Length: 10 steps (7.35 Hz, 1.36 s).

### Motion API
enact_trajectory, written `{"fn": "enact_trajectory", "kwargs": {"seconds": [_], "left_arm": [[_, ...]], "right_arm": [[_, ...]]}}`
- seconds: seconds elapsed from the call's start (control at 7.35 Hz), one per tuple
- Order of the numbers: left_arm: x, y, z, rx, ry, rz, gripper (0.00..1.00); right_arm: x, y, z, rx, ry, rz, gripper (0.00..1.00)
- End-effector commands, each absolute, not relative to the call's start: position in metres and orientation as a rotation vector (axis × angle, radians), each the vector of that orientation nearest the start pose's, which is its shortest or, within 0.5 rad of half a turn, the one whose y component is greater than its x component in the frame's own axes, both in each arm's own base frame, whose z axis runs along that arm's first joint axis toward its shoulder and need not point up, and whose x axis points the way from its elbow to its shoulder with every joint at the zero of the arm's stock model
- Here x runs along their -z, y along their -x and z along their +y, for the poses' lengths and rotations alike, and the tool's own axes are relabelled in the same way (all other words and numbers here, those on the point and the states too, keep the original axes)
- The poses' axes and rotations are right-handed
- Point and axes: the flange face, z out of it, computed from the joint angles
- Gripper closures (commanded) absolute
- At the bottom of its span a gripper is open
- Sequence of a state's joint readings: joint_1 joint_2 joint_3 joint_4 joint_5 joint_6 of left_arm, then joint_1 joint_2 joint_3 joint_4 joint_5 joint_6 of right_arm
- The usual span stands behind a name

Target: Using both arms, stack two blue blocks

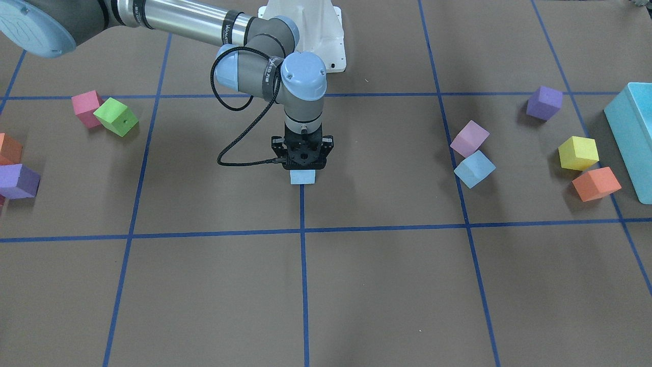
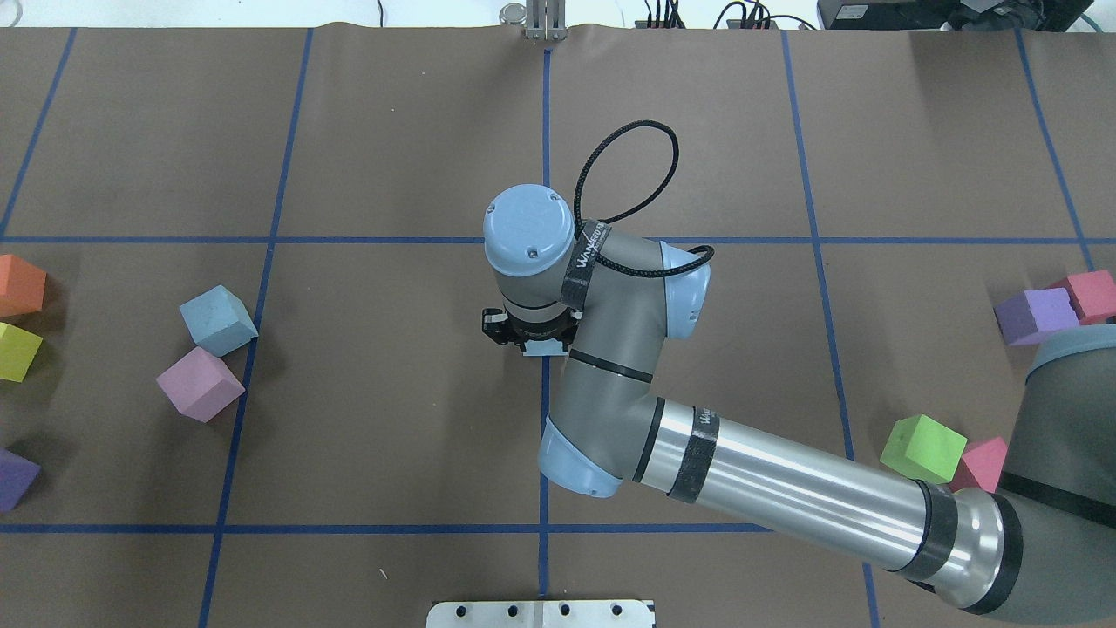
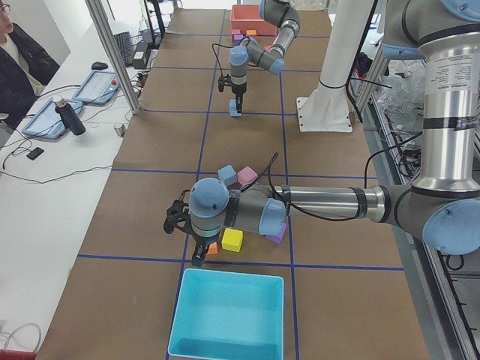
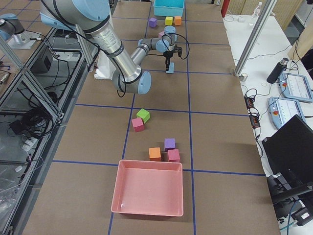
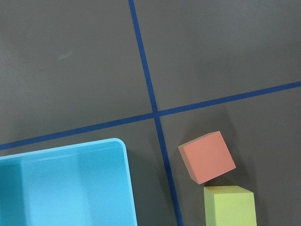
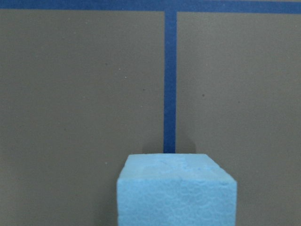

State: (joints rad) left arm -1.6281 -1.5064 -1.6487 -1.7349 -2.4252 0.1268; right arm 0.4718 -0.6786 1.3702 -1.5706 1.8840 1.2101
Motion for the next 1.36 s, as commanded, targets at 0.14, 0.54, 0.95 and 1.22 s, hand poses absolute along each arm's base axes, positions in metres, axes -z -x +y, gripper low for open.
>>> {"fn": "enact_trajectory", "kwargs": {"seconds": [0.14,0.54,0.95,1.22], "left_arm": [[-0.628,0.085,-0.470,-0.142,-0.245,0.834,0.02],[-0.628,0.085,-0.470,-0.142,-0.245,0.834,0.02],[-0.624,0.085,-0.474,-0.148,-0.255,0.832,0.02],[-0.607,0.082,-0.479,-0.201,-0.367,0.821,0.02]], "right_arm": [[-0.188,0.639,-0.439,0.001,-0.006,-0.758,0.01],[-0.154,0.611,-0.438,-0.002,-0.033,-0.798,0.00],[-0.110,0.515,-0.472,-0.042,-0.083,-0.785,0.00],[-0.150,0.429,-0.533,0.018,-0.107,-0.761,0.00]]}}
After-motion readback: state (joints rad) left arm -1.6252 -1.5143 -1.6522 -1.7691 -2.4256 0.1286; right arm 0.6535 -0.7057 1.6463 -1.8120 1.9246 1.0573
